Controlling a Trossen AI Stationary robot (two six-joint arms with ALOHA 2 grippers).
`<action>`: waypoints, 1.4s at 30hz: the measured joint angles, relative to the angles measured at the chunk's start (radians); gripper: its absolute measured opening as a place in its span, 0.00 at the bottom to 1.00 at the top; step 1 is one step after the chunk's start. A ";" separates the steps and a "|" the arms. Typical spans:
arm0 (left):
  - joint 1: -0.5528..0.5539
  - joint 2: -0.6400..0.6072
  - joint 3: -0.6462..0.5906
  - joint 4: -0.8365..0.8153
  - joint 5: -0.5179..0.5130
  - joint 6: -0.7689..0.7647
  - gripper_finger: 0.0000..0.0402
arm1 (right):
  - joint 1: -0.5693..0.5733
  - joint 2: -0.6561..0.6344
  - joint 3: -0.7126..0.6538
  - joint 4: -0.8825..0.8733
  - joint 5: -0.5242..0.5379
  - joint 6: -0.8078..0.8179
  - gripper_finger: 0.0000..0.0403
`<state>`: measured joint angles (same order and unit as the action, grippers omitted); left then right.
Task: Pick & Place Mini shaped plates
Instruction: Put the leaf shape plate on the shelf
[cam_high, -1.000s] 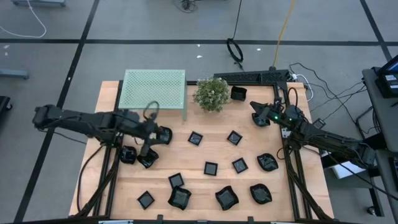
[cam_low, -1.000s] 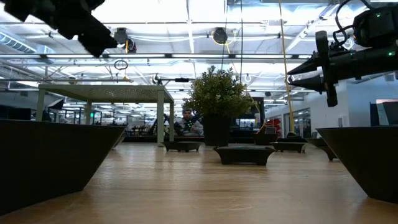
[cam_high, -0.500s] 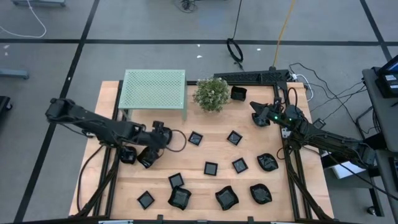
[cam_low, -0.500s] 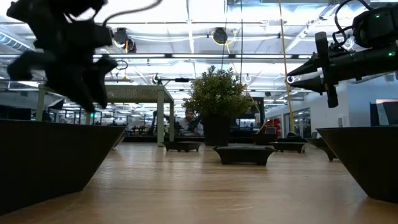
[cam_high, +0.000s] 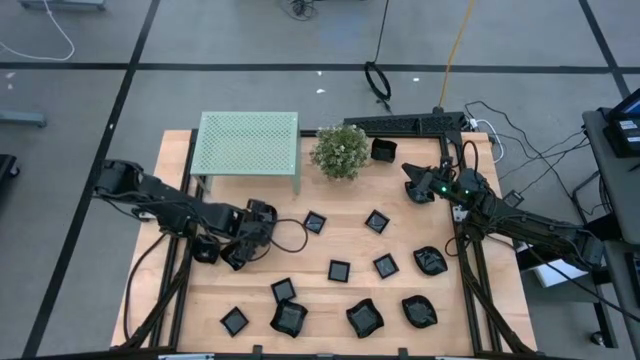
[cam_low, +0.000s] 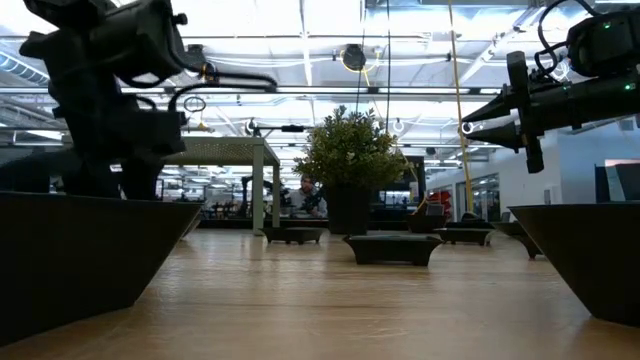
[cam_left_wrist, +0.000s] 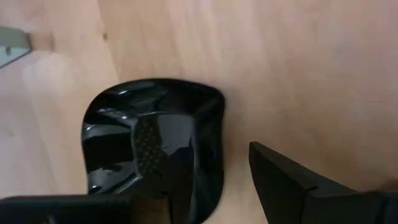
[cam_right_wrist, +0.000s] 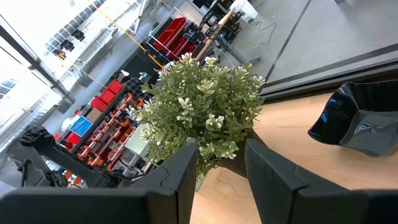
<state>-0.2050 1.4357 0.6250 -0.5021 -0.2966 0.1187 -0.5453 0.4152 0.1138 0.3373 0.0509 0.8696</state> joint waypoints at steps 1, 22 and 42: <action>0.000 0.008 0.000 0.002 -0.014 -0.008 0.40 | 0.000 0.000 0.000 0.000 0.000 0.000 0.31; -0.021 -0.008 0.002 0.058 0.021 -0.112 0.03 | 0.000 0.000 0.000 -0.037 0.000 0.000 0.31; -0.027 -0.194 0.338 0.271 -0.322 0.482 0.02 | 0.000 0.000 0.000 -0.027 0.000 0.000 0.31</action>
<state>-0.2320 1.2421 0.9633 -0.2310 -0.6182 0.6005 -0.5453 0.4152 0.1135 0.3103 0.0509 0.8696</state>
